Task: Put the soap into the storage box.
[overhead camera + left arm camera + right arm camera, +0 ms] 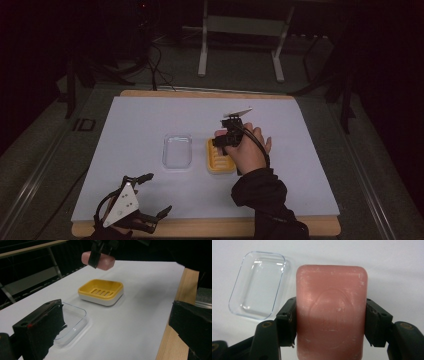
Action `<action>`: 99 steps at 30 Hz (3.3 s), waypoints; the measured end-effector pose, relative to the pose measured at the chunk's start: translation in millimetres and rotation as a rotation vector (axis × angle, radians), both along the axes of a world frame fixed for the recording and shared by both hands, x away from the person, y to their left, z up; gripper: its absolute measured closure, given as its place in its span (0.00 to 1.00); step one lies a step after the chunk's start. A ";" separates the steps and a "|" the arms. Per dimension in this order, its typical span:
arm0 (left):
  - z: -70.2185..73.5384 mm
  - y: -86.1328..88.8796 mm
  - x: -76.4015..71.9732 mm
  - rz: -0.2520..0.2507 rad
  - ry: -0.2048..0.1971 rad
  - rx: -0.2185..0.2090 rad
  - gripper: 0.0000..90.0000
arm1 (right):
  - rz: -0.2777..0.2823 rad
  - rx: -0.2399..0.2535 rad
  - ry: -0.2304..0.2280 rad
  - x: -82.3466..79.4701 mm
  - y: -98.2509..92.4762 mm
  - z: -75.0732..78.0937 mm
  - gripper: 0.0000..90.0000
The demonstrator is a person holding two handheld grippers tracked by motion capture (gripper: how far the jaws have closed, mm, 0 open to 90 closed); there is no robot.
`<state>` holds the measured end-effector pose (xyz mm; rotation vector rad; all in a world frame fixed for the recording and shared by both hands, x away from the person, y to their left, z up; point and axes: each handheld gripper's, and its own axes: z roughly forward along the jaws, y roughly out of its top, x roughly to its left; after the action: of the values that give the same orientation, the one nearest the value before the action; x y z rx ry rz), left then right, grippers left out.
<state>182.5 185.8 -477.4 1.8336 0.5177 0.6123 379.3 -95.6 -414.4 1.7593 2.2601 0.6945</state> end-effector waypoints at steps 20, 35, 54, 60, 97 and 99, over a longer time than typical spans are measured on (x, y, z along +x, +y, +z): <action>0.3 -0.9 -1.2 -0.012 -0.006 0.001 0.01 | -0.057 0.026 0.047 6.8 5.2 -60.4 0.42; 0.7 -2.5 -2.8 -0.021 -0.015 0.005 0.01 | -0.057 0.014 0.097 13.1 7.0 -78.5 0.42; 0.5 -2.8 -2.6 -0.022 -0.014 0.008 0.01 | 0.115 0.090 0.061 13.0 -9.0 -33.2 0.27; 0.2 -3.3 -2.0 -0.019 -0.013 0.010 0.01 | 0.198 0.111 0.050 6.3 -22.6 -14.9 0.28; -0.8 -4.4 -1.1 -0.016 -0.008 0.021 0.01 | 0.386 0.042 -0.146 -26.6 -132.7 -41.3 0.21; -0.8 -4.4 -1.2 -0.015 -0.009 0.020 0.01 | 0.376 0.041 -0.152 -28.9 -137.5 -43.3 0.20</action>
<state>181.3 181.4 -478.2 1.8515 0.4927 0.6167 350.5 -233.2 -457.7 1.2552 2.5065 0.9131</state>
